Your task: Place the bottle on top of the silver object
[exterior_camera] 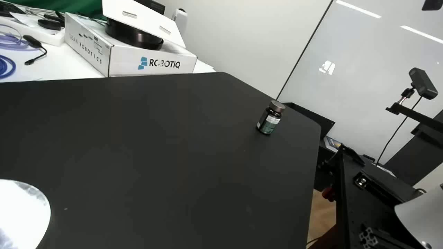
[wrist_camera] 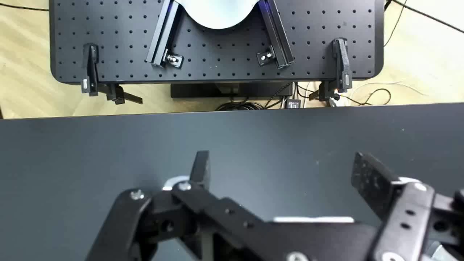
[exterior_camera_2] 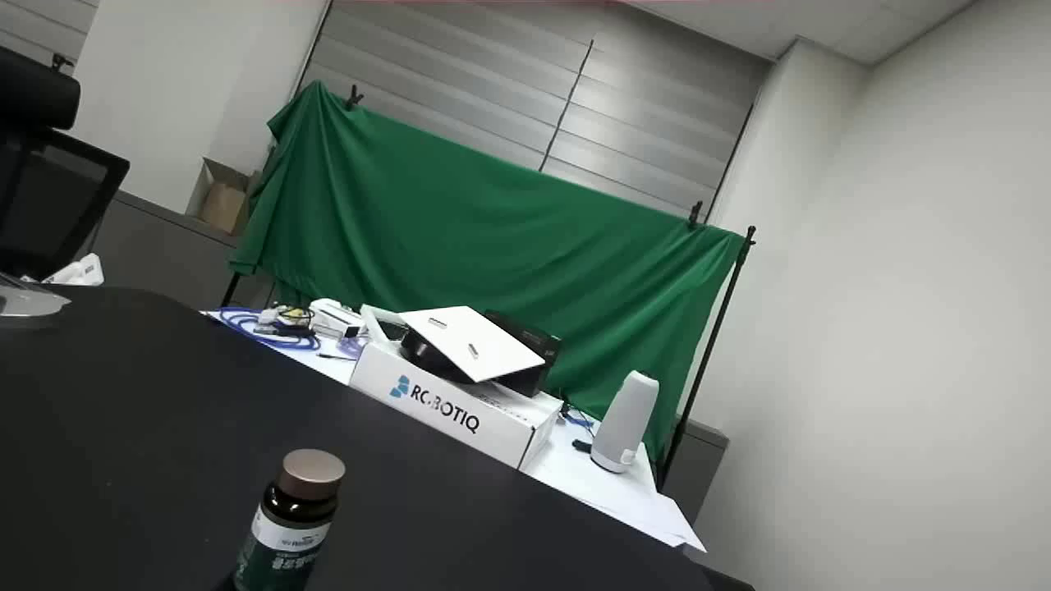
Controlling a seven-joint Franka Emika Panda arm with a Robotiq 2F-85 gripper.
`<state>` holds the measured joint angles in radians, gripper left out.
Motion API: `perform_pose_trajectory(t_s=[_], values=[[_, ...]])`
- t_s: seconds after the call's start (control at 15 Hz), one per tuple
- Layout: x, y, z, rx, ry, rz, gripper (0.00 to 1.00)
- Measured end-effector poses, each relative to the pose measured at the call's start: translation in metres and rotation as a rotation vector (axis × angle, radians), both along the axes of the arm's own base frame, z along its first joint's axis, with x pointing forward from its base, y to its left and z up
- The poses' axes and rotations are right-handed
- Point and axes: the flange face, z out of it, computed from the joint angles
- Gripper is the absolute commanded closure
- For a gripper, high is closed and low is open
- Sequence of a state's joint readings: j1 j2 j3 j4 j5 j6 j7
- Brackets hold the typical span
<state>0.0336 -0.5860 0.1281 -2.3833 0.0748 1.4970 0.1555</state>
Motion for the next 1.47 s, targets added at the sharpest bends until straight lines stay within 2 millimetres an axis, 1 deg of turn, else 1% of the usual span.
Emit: perform_pose_trajectory(t_s=[0.67, 0.8, 0.87, 1.0, 1.07, 1.2, 1.33, 1.47], values=[[0.0, 0.0, 0.0, 0.0, -0.002, 0.0, 0.0], [0.005, -0.002, 0.002, -0.003, -0.036, 0.019, 0.0], [0.01, -0.007, 0.004, -0.01, -0.071, 0.029, 0.0], [0.023, -0.025, 0.009, -0.031, -0.157, 0.037, 0.0], [0.031, -0.039, 0.011, -0.039, -0.201, 0.034, 0.0], [0.047, -0.071, 0.011, -0.042, -0.275, 0.01, 0.0], [0.064, -0.111, 0.001, -0.025, -0.32, -0.031, 0.0], [0.08, -0.147, -0.015, 0.005, -0.345, -0.054, 0.0]])
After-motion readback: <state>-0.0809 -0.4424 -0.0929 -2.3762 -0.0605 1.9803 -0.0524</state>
